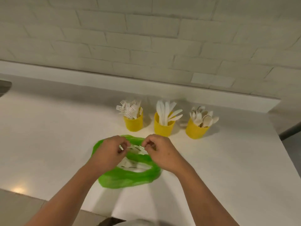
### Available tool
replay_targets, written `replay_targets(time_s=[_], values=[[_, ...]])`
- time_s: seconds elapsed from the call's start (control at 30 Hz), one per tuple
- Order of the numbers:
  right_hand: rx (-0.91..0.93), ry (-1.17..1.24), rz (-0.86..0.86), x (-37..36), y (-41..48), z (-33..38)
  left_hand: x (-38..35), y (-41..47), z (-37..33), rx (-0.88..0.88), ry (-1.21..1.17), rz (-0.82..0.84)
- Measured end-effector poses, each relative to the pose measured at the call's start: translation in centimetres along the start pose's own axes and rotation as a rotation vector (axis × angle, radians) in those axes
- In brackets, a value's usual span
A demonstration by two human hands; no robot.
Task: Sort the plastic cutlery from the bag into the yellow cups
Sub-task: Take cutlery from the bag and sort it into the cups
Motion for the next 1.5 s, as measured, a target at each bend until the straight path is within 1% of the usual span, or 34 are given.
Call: replay_targets(time_s=[0.07,0.13,0.2,0.27,0.4,0.5,0.6,0.67,0.83,1.03,1.17,1.27,1.37,1.5], values=[[-0.058,-0.218,0.153,-3.0,0.3,-0.9,-1.4,-0.7,2.0,0.012,0.152,0.128],[-0.149,-0.375,0.208,-5.2,0.6,-2.2,-2.5,-1.2,3.8,0.057,0.295,0.211],[-0.203,-0.497,0.176,-6.6,1.2,-3.0,-3.1,-1.4,4.8,0.087,0.375,0.230],[-0.231,-0.611,0.113,-7.2,1.9,-3.4,-3.2,-1.0,4.9,0.088,0.397,0.209],[-0.248,-0.740,0.023,-8.2,3.4,-3.4,-2.5,0.7,5.3,0.096,0.449,0.152],[-0.290,-0.739,0.044,-8.7,3.8,-3.6,-2.2,1.7,6.0,0.109,0.483,0.132],[-0.311,-0.740,0.111,-9.3,3.9,-3.4,-3.0,2.0,6.9,0.117,0.449,0.217],[-0.332,-0.753,0.149,-9.7,4.2,-3.3,-3.3,2.2,7.2,0.093,0.440,0.255],[-0.361,-0.753,0.221,-10.3,5.3,-3.1,-3.6,2.9,8.4,0.050,0.369,0.265],[-0.339,-0.689,0.223,-10.1,6.3,-3.6,-4.0,2.9,9.2,0.014,0.184,0.224],[-0.315,-0.693,0.227,-10.5,6.5,-3.4,-4.4,2.8,9.6,0.034,0.054,0.219],[-0.280,-0.695,0.187,-11.0,6.7,-3.4,-4.4,2.6,9.4,0.038,-0.065,0.219],[-0.230,-0.718,0.182,-11.0,6.8,-3.5,-4.2,2.3,9.5,0.072,-0.020,0.177],[-0.137,-0.580,0.143,-9.7,6.3,-3.7,-4.6,1.5,10.2,0.177,0.110,0.224]])
Point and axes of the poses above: each hand's wrist, its own y-axis towards the middle knuckle, its own x-axis out of the back of the hand, z = x × y, the point moved 6 cm from there along y, towards the middle knuckle, and after that the axes turned 1 degree about -x, right-handed, at the moved point
